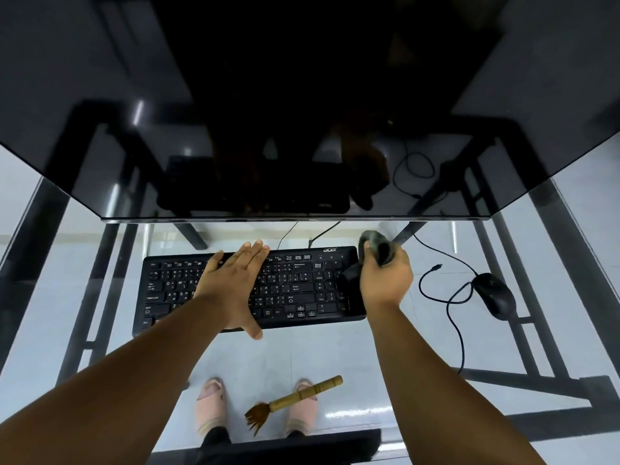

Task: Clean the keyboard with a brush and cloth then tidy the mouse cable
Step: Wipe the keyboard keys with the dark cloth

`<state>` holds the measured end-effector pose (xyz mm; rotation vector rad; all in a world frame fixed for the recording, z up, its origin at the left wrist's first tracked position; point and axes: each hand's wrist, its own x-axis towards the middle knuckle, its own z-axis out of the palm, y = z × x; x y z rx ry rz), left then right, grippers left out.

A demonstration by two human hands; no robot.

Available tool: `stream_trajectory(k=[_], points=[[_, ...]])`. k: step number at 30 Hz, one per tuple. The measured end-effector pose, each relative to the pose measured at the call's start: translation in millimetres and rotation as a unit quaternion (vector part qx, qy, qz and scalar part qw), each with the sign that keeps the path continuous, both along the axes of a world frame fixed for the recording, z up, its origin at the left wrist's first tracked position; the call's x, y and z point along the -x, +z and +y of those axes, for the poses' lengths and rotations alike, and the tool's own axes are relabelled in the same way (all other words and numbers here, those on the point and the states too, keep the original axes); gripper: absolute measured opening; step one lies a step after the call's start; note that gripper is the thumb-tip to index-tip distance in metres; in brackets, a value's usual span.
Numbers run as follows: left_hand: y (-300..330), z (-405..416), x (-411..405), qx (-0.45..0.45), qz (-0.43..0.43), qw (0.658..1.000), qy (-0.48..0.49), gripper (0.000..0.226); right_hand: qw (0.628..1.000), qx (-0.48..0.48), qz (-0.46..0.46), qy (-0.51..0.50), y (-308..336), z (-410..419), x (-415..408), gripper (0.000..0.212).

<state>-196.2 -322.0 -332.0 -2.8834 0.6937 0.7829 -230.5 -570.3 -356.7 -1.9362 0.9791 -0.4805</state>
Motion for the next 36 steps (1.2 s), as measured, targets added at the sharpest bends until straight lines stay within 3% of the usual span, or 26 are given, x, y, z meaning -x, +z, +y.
stream_trajectory(k=[2, 6, 11, 16, 20, 24, 29, 33, 36], points=[[0, 0, -1, 0.0, -0.001, 1.0, -0.002, 0.155, 0.998, 0.06, -0.02, 0.017, 2, 6, 0, 0.015], [-1, 1, -1, 0.004, 0.0, 1.0, 0.0, 0.155, 0.975, 0.177, 0.071, 0.119, -9, 21, 2, 0.022], [-3, 2, -1, 0.016, -0.001, 1.0, 0.005, 0.155, 0.894, 0.279, 0.036, 0.349, -12, 28, 13, 0.036], [-3, 4, 1, 0.026, -0.004, 1.0, 0.01, 0.154, 0.944, 0.234, 0.08, 0.217, -14, 24, 11, 0.033], [-3, 4, 0, 0.03, -0.004, 0.999, 0.011, 0.154, 0.889, 0.306, 0.097, 0.326, -4, 30, 14, 0.037], [-4, 4, -1, 0.03, -0.001, 0.999, 0.014, 0.155, 0.926, 0.284, 0.164, 0.185, 1, 29, 8, 0.027], [-6, 6, -2, 0.041, -0.005, 0.999, 0.013, 0.156, 0.863, 0.357, 0.139, 0.33, 2, 34, 13, 0.039], [-7, 6, 0, 0.035, -0.009, 0.999, 0.015, 0.156, 0.922, 0.289, 0.181, 0.184, 2, 30, 8, 0.026], [-6, 9, 3, 0.028, -0.024, 0.999, 0.026, 0.157, 0.915, 0.269, 0.156, 0.258, 0, 50, 7, 0.038]])
